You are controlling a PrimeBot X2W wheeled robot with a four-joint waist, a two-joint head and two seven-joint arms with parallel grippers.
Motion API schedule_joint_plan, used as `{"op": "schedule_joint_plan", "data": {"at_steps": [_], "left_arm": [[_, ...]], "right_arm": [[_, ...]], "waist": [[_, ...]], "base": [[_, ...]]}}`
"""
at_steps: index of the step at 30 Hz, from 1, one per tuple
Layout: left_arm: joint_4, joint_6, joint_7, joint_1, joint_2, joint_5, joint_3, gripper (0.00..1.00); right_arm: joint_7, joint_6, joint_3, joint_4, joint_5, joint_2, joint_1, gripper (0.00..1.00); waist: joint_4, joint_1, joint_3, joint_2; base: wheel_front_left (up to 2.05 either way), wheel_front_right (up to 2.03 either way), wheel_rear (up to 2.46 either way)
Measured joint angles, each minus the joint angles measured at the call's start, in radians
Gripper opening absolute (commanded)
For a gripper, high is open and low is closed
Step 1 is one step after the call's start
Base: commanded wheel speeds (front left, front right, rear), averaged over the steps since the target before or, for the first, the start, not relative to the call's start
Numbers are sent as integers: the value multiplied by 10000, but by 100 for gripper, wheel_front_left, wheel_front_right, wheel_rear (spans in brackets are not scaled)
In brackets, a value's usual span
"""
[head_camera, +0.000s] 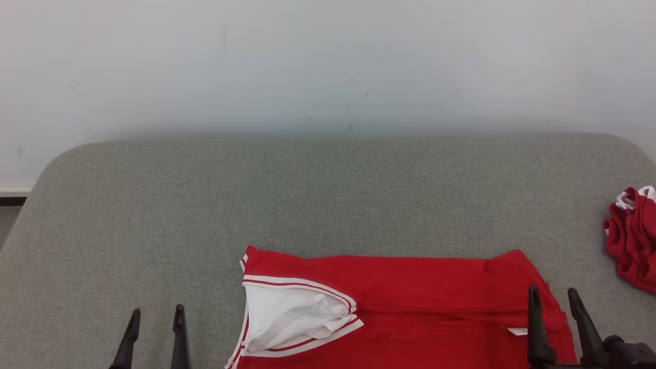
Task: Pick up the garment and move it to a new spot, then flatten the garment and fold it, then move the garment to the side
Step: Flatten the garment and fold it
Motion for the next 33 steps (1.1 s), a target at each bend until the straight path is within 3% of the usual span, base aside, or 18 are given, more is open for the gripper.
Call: {"op": "schedule_joint_plan", "data": {"at_steps": [21,26,33], "left_arm": [[476,-439,0,-3,-347,322,337,100],[491,-489,0,2,-391,420,380,100],[516,-516,0,9,-435,489,372,100]], "right_arm": [[73,0,165,491,476,4,-80,100],[1398,0,-309,721,161,6,-469,100],[5262,0,-1444,993,-324,-61,-1476,100]], "waist": [[7,0,-104,0],[-37,0,-105,0],[-70,0,-9,0]], "base": [[0,0,0],[0,0,0],[0,0,0]]}}
